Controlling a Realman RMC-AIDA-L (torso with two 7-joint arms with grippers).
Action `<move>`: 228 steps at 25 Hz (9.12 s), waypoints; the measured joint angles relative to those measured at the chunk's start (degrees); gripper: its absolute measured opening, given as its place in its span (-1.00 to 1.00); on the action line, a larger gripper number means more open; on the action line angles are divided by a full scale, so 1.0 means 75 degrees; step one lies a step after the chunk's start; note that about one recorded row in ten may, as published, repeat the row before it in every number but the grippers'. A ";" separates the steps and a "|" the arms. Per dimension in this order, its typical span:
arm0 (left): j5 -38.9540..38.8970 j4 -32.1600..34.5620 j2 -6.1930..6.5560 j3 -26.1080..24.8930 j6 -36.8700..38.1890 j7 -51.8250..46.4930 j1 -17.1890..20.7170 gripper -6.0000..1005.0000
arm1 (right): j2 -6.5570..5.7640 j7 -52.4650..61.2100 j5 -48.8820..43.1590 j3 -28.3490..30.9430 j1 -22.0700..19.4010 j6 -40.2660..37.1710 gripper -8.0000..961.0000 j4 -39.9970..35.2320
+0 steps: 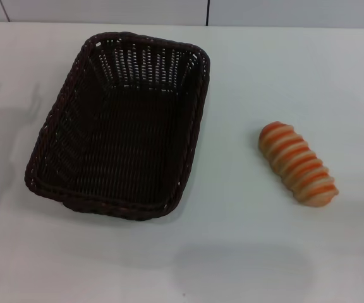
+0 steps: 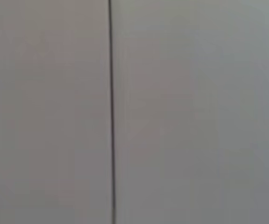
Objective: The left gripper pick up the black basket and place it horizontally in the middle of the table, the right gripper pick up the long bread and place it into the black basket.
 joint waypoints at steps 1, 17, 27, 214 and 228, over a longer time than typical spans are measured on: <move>0.0000 0.0000 0.0000 0.0000 0.0000 0.0000 0.0000 0.60 | 0.0000 0.0000 0.0000 0.0000 0.0000 0.0000 0.75 0.0000; 0.0609 -0.5346 -0.0818 -0.2168 -1.1366 0.1236 -0.0831 0.60 | 0.0003 0.0001 0.0003 -0.0224 0.0026 0.0026 0.75 0.0081; 0.0503 -0.4827 -0.0850 -0.1992 -1.1834 0.1418 -0.1267 0.60 | 0.0003 0.0001 0.0003 -0.0373 0.0056 -0.0028 0.75 0.0168; -0.1039 0.5106 -0.0903 -0.0376 0.4993 0.1133 -0.2485 0.42 | 0.0005 -0.3023 -0.0797 -0.0017 0.0113 0.0114 0.69 0.1598; -0.1075 0.6236 -0.0851 -0.1338 0.4918 -0.0654 -0.2604 0.54 | 0.0025 -0.2179 0.2741 0.0351 -0.0667 -0.0964 0.72 0.1027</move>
